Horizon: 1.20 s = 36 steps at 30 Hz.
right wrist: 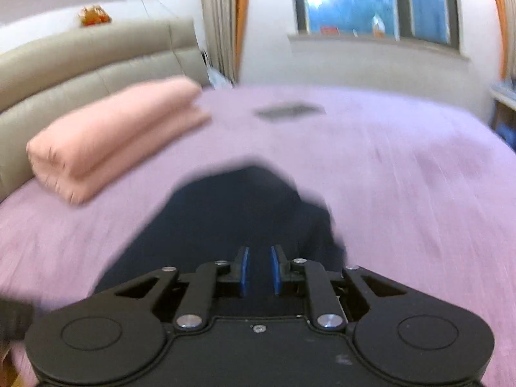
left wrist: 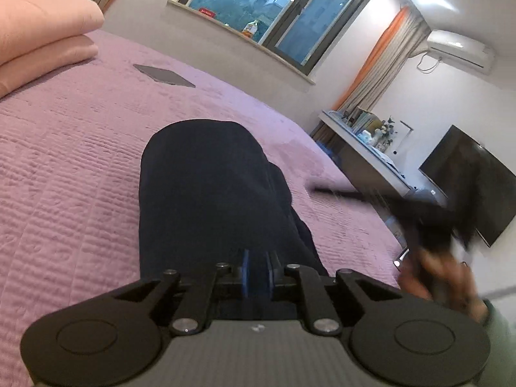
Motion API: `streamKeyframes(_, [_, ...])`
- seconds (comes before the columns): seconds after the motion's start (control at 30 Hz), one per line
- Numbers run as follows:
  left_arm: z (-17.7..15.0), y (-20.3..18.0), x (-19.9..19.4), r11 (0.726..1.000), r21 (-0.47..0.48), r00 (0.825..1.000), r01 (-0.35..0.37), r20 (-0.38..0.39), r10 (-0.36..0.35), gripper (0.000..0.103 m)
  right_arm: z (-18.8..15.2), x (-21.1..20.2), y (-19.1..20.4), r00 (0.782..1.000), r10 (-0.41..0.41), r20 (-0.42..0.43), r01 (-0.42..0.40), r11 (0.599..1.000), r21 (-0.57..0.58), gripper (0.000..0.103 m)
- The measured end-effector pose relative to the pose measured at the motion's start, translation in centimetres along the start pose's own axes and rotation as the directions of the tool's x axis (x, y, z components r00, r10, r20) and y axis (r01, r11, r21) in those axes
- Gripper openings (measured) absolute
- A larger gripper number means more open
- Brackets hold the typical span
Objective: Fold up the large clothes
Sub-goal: 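Release the bundle and lift both grippers away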
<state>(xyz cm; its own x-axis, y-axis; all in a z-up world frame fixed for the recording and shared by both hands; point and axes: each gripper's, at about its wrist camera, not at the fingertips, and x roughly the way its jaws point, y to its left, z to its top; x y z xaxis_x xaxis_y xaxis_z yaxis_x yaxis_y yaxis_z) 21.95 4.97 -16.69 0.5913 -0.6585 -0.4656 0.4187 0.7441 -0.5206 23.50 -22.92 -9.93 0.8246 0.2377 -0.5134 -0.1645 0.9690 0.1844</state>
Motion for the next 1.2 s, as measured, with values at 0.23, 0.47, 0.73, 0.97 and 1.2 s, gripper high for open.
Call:
streamKeyframes(0.23, [-2.2,1.2,1.6,1.000,0.021,0.998,0.010,-0.063,-0.009,0.010,-0.9,13.0,-2.8,0.968,-0.137,-0.210,0.124,0.989,-0.076,0.014])
streamKeyframes(0.47, [-2.8,0.8,0.7,1.000,0.020,0.997,-0.016,-0.080,0.018,0.009,-1.4,6.6,-3.4,0.968,-0.200,-0.153,0.200,0.980,-0.018,0.021])
streamKeyframes(0.73, [-3.7,-2.0,-0.9,0.983,0.084,0.979,-0.165,-0.109,0.174,0.009,-7.7,-0.8,2.1,0.976,-0.081,-0.200,0.084,0.996,0.005,0.023])
streamKeyframes(0.97, [-3.7,-2.6,-3.1,0.981,0.003,0.968,-0.195,-0.161,0.193,0.009,-12.3,-5.9,1.6,0.940,-0.150,-0.307,0.181,0.981,0.073,0.027])
streamKeyframes(1.2, [-3.0,-8.7,-8.0,0.953,0.135,0.956,-0.270,-0.085,0.282,0.014,-8.4,-15.1,3.5,0.972,-0.165,-0.166,0.189,0.972,0.142,0.044])
